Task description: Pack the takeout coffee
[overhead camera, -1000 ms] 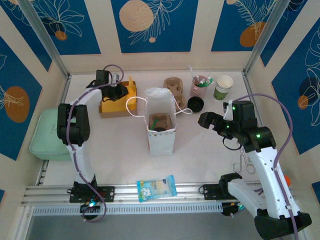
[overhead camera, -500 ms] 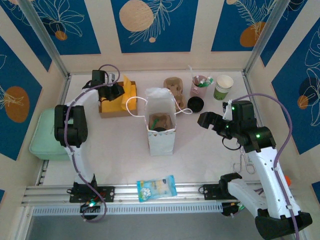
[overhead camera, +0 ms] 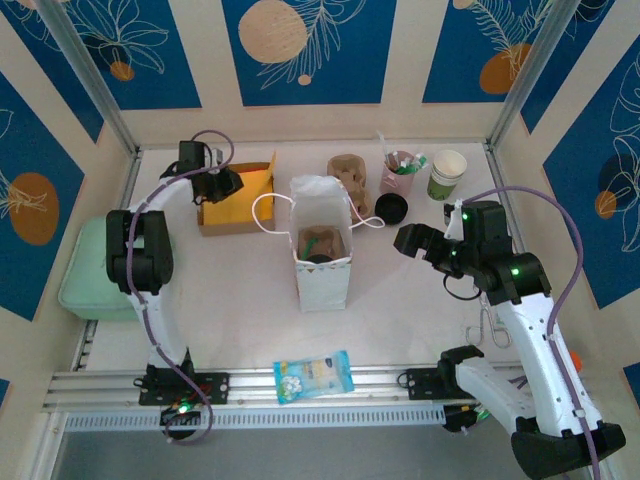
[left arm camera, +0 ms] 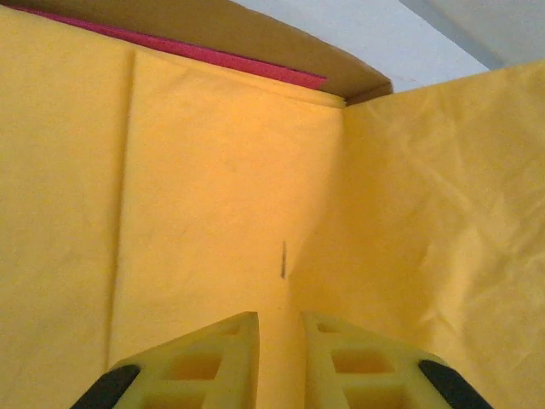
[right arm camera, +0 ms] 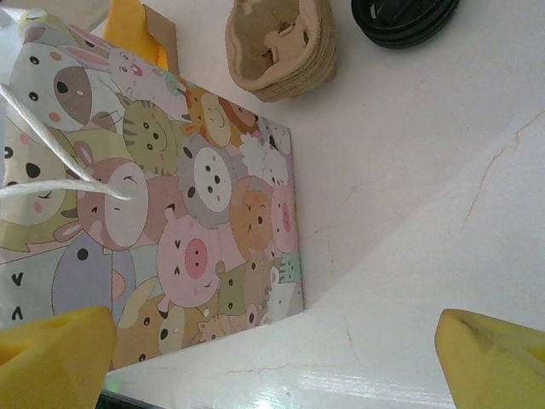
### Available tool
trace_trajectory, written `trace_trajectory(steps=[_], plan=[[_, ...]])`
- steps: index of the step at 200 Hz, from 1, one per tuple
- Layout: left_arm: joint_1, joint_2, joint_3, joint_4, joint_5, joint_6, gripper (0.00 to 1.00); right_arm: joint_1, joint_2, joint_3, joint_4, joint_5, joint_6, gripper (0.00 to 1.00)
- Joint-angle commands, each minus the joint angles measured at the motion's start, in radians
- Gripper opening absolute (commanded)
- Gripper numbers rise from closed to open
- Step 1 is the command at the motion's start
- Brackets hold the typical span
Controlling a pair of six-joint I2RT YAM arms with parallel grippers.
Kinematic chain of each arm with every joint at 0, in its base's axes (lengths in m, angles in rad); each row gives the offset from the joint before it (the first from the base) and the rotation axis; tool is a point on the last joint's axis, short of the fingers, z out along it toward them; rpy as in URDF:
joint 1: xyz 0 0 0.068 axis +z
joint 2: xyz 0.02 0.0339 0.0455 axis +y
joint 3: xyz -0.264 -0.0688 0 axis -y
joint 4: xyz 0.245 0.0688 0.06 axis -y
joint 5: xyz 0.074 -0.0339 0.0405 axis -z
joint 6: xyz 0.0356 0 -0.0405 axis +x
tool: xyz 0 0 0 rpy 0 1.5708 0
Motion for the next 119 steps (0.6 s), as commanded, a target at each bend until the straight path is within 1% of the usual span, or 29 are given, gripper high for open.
trace_trajectory(steps=[1,27,50,73,84,95,119], plan=[[0.024,-0.023,-0.009,-0.035,-0.051,0.0,0.2,0.007,0.001,0.01,0.004,-0.012,0.008,0.97],[0.023,-0.054,-0.016,-0.028,-0.086,-0.007,0.21,0.009,0.006,0.013,0.008,-0.013,0.006,0.97],[0.008,-0.098,-0.017,-0.034,-0.111,0.028,0.32,0.008,0.013,0.012,0.015,-0.015,0.007,0.97],[-0.048,-0.141,0.003,-0.104,-0.222,0.126,0.47,0.014,0.026,0.012,0.028,-0.02,0.013,0.97],[-0.08,-0.155,0.014,-0.13,-0.268,0.172,0.53,0.02,0.032,0.013,0.033,-0.02,0.017,0.97],[-0.118,-0.166,0.024,-0.158,-0.318,0.215,0.56,0.027,0.036,0.015,0.034,-0.018,0.017,0.97],[-0.221,-0.186,0.014,-0.193,-0.466,0.314,0.59,0.038,0.036,0.019,0.03,-0.005,0.016,0.97]])
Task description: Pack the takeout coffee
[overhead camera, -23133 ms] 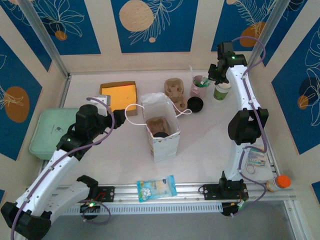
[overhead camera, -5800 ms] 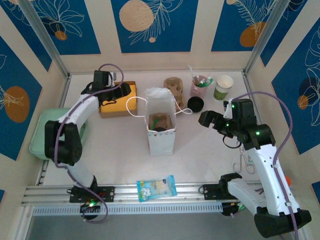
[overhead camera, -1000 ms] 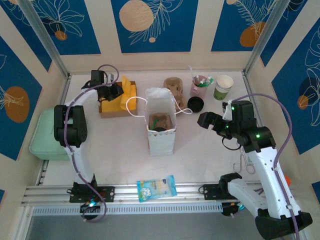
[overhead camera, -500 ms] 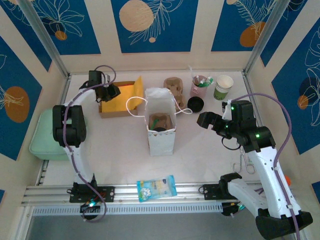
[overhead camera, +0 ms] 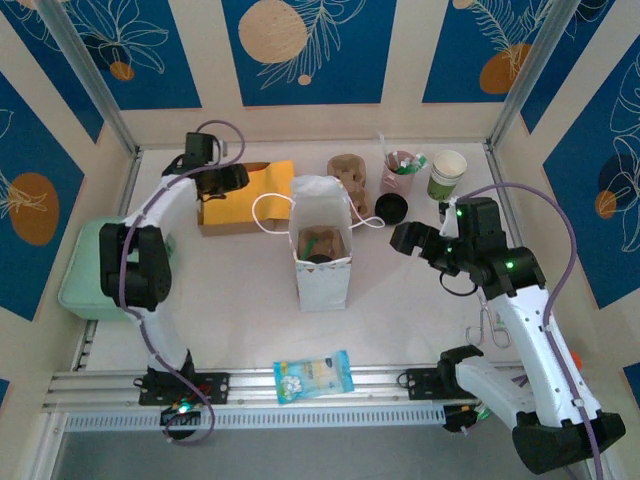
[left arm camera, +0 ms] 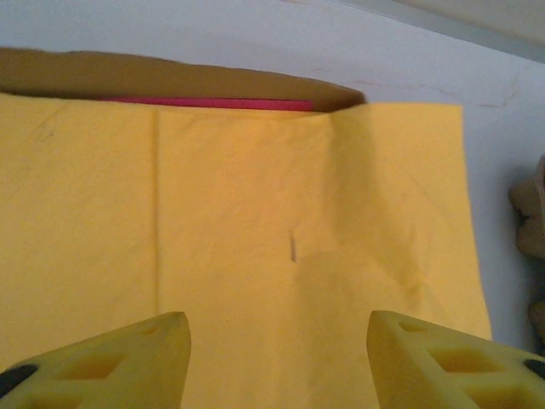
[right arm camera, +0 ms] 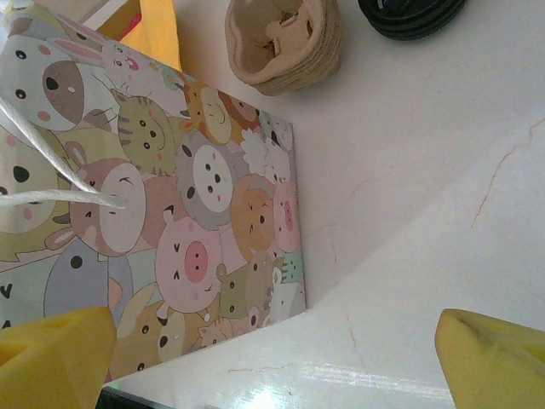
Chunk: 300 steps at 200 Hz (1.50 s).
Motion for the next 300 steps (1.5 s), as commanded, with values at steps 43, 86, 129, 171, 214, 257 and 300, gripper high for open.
trace_trajectory(steps=[43,86,129,171,214,257,300], plan=[[-0.233,-0.054,-0.105,-0.003,-0.337,0.281,0.63,0.014,-0.052,0.036,0.006,-0.012,-0.033,0.99],[-0.299,-0.063,-0.206,0.079,-0.398,0.368,0.65,0.013,-0.049,0.062,0.01,-0.02,-0.026,1.0],[-0.344,-0.032,-0.214,0.105,-0.443,0.407,0.67,0.02,-0.025,0.071,0.02,-0.033,-0.011,1.0],[-0.37,0.009,-0.195,0.117,-0.428,0.419,0.67,0.025,-0.023,0.075,0.019,-0.027,-0.008,1.0],[-0.397,0.058,-0.154,0.1,-0.449,0.456,0.67,0.027,-0.028,0.064,0.019,-0.023,-0.008,1.0],[-0.4,0.109,-0.109,0.1,-0.52,0.489,0.67,0.027,-0.029,0.059,0.018,-0.017,-0.014,1.0],[-0.4,0.148,-0.08,0.103,-0.559,0.521,0.57,0.025,-0.035,0.055,0.017,-0.012,-0.014,1.0]])
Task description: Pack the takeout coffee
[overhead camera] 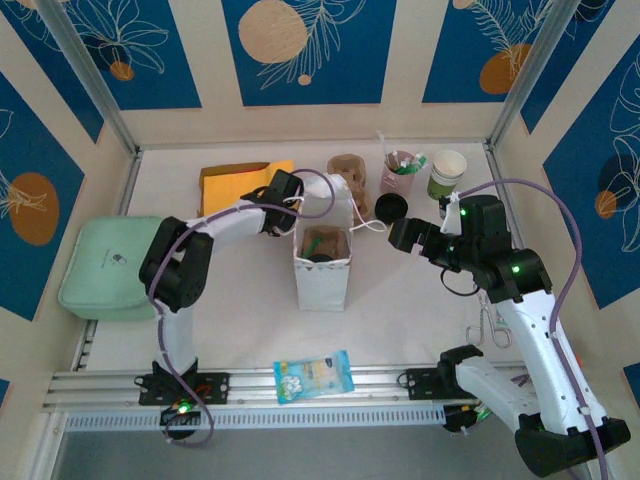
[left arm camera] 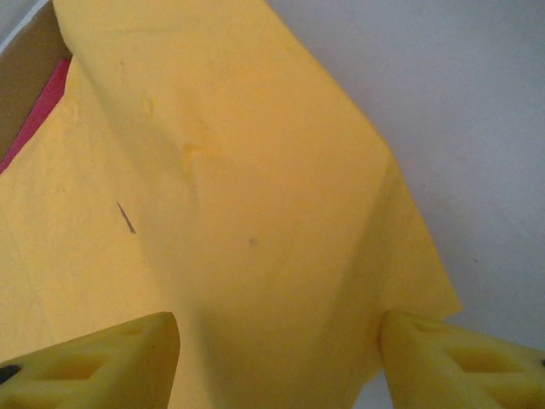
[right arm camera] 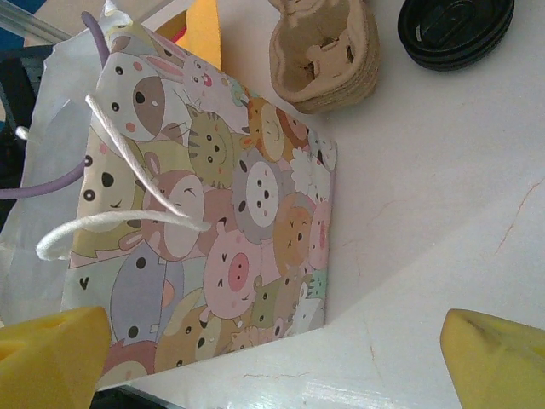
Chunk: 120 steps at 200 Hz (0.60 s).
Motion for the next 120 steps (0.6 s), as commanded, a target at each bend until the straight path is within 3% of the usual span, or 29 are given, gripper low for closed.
trace_trajectory(steps=[1,66,120], plan=[[-0.009,0.028,0.022,-0.011,-0.042,0.038,0.56,0.005,-0.015,0.011,0.002,-0.001,-0.003,1.0],[-0.006,0.022,0.015,0.021,-0.023,0.032,0.25,0.004,-0.01,0.013,0.008,-0.004,0.001,0.99],[0.005,-0.02,0.01,0.025,0.009,0.004,0.2,0.006,-0.011,0.008,0.008,-0.006,0.006,0.99]])
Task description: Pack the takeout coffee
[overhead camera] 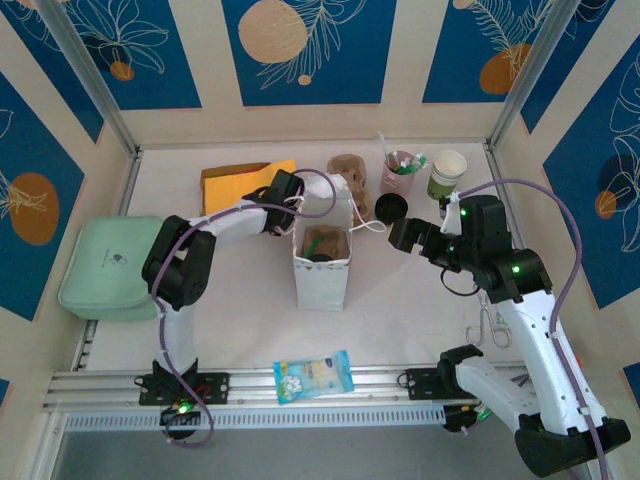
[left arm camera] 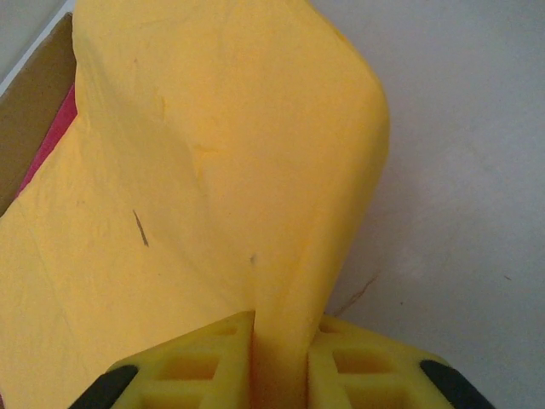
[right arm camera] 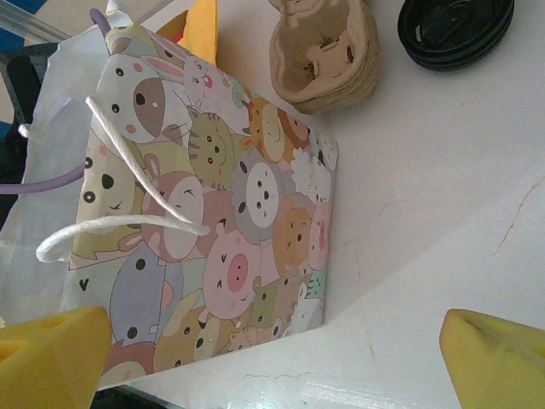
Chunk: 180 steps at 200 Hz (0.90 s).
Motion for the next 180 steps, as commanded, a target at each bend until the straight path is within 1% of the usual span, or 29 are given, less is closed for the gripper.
trace_trajectory(steps=[1,55,106,180], plan=[[0.005,-0.034,0.007,-0.002,0.034,-0.023,0.2,0.007,-0.011,0.008,0.008,-0.006,0.006,0.99],[0.054,-0.121,-0.04,-0.001,0.121,-0.101,0.2,0.006,-0.01,0.008,0.012,-0.01,0.007,0.99],[0.147,-0.22,-0.127,0.046,0.285,-0.217,0.2,0.008,-0.004,0.008,0.021,-0.021,0.011,0.99],[0.243,-0.368,-0.165,0.083,0.498,-0.351,0.19,0.019,0.01,0.022,0.025,-0.017,0.015,0.98]])
